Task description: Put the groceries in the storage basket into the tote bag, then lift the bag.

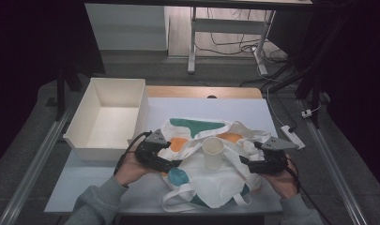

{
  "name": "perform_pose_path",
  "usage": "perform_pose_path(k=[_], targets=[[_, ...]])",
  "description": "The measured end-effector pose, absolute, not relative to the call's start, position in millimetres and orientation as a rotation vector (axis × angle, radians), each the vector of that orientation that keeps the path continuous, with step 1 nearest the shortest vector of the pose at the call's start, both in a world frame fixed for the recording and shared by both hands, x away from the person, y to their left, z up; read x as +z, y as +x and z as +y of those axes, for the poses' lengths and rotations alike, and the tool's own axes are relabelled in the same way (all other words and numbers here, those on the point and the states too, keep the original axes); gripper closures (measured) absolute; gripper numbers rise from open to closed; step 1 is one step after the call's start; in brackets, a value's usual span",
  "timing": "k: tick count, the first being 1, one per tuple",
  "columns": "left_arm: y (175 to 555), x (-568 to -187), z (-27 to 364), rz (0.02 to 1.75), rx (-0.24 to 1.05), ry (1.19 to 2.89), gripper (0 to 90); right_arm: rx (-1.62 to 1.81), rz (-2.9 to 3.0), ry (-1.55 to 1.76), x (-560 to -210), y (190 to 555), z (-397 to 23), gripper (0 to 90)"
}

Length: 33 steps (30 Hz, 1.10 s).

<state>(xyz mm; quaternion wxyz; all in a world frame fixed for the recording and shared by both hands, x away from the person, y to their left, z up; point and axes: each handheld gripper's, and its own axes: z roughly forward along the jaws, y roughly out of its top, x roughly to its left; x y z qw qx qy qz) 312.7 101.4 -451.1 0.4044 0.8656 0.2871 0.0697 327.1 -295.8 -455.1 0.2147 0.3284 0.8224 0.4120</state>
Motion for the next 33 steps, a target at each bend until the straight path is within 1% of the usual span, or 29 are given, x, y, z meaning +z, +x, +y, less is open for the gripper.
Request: perform_pose_path(k=[12, 20, 24, 29, 31, 33], targets=[[319.2, -469.3, 89.0, 0.758, 0.127, 2.239, 21.0, 1.135, 2.293, 0.92, -457.0, 326.4, -297.1, 18.9], [314.4, -479.5, 90.7, 0.773, 0.075, 2.273, 29.1, 1.124, 2.314, 0.92, -457.0, 311.7, -300.2, 18.9], [311.1, -483.4, 94.4, 0.767, 0.073, 2.289, 37.4, 1.106, 2.341, 0.944, -461.7, 303.3, -305.3, 18.9], [312.5, -486.8, 97.4, 0.77, 0.048, 2.296, 52.0, 1.078, 2.353, 0.997, -465.9, 297.9, -310.3, 19.1], [312.9, -487.5, 97.3, 0.764, 0.032, 2.303, 57.7, 1.062, 2.371, 1.011, -469.1, 296.3, -312.9, 19.9], [313.0, -488.0, 96.6, 0.761, 0.033, 2.312, 60.5, 1.035, 2.389, 1.032, -473.4, 296.1, -314.5, 22.4]])
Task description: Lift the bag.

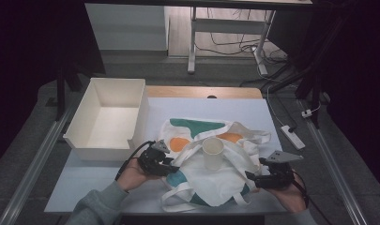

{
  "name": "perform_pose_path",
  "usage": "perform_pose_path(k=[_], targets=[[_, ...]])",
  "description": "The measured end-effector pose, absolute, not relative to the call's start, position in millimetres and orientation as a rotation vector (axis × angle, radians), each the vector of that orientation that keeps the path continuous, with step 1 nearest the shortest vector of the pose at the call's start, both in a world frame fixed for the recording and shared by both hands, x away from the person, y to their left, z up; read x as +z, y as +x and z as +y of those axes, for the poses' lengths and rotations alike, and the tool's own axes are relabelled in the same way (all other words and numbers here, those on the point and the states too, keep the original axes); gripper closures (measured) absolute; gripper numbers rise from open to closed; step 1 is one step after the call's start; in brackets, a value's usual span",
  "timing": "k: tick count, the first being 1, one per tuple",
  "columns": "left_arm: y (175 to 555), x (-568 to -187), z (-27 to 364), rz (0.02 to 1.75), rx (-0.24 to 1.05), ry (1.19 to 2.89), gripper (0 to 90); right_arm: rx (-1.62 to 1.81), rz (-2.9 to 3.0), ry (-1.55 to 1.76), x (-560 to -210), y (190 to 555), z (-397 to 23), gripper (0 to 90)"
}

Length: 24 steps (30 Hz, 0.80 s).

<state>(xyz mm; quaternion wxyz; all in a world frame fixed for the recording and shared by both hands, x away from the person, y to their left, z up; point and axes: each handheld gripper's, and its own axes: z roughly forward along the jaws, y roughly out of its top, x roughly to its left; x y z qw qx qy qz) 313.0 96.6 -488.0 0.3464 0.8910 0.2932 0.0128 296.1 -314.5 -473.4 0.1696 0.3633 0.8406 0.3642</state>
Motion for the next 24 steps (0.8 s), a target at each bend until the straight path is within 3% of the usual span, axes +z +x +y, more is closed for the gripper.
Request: perform_pose_path(k=[2, 9, 24], targets=[[313.2, -487.9, 96.9, 0.761, 0.033, 2.312, 62.7, 1.016, 2.425, 1.068, -481.0, 297.5, -316.6, 27.0], [312.7, -483.5, 103.4, 0.753, 0.037, 2.291, 66.9, 1.003, 2.473, 1.101, -482.0, 298.3, -318.4, 67.4], [307.6, -454.4, 126.0, 0.753, 0.106, 2.145, 68.5, 1.122, 2.256, 0.921, -443.6, 285.4, -315.5, 76.0]])
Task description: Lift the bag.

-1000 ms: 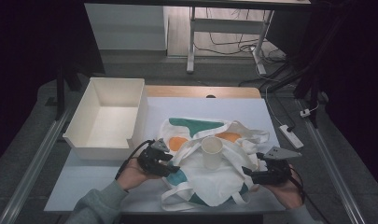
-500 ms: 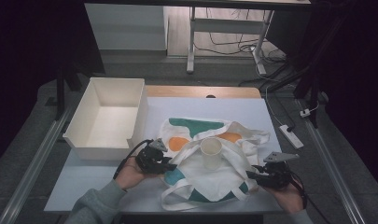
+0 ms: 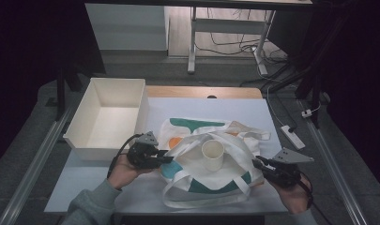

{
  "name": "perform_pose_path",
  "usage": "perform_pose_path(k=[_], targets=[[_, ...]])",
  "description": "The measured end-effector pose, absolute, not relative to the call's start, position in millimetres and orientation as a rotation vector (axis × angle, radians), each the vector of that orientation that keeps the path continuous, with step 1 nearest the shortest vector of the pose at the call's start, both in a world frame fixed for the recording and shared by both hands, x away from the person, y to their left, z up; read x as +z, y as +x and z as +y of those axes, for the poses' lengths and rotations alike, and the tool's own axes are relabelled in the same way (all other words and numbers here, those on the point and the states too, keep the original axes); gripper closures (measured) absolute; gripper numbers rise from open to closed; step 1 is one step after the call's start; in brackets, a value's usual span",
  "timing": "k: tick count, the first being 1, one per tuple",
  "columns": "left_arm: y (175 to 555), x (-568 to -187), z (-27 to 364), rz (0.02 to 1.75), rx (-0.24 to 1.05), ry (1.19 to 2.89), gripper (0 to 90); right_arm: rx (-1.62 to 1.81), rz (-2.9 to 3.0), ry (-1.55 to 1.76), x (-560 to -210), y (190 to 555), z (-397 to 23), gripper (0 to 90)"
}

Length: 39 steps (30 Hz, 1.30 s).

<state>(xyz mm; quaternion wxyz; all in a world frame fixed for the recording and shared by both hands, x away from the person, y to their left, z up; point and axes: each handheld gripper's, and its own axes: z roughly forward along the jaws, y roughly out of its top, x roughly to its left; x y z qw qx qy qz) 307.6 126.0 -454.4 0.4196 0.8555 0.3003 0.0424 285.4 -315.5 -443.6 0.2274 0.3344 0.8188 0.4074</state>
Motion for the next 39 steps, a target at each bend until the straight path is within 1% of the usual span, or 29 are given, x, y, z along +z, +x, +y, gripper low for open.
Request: perform_pose_path(k=[17, 23, 39], targets=[[320.2, -421.2, 142.6, 0.762, 0.175, 2.011, 68.9, 1.26, 2.116, 0.873, -405.8, 302.2, -311.8, 77.3], [324.2, -416.2, 147.3, 0.772, 0.189, 1.984, 69.1, 1.279, 2.095, 0.849, -396.2, 309.5, -307.6, 77.6], [337.5, -388.1, 162.1, 0.784, 0.264, 1.867, 70.2, 1.339, 1.978, 0.818, -369.1, 325.0, -299.3, 79.0]])
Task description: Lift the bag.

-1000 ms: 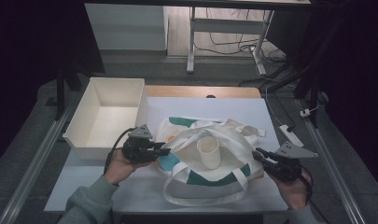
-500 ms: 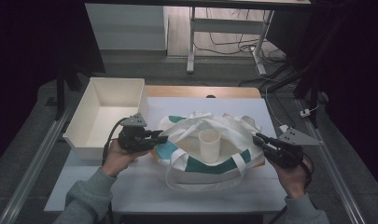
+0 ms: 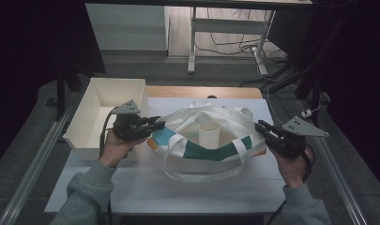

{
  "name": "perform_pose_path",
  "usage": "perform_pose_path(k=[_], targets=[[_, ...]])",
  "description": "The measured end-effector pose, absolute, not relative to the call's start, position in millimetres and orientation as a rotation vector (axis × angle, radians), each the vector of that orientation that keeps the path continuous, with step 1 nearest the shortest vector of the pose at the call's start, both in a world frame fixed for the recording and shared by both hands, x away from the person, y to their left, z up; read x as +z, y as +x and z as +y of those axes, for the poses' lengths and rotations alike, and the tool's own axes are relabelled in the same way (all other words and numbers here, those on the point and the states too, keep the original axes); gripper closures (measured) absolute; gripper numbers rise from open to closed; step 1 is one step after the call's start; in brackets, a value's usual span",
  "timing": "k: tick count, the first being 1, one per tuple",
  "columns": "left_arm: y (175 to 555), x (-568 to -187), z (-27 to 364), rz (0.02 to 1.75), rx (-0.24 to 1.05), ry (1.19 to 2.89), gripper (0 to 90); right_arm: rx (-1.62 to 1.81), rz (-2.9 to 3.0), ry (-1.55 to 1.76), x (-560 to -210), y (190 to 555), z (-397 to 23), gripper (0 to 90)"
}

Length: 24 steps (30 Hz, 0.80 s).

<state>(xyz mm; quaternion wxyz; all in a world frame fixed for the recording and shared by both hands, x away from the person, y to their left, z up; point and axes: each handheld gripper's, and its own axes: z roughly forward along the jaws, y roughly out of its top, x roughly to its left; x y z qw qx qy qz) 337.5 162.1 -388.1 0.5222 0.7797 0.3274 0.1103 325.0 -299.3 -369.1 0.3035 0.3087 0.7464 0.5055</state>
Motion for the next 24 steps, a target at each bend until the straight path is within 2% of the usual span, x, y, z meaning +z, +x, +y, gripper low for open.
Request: perform_pose_path(k=[14, 24], targets=[[340.6, -369.0, 172.9, 0.787, 0.324, 1.802, 71.3, 1.391, 1.877, 0.784, -347.2, 331.1, -295.4, 80.2], [339.5, -367.6, 176.9, 0.791, 0.343, 1.775, 72.2, 1.389, 1.844, 0.806, -345.5, 331.7, -301.5, 80.3]])
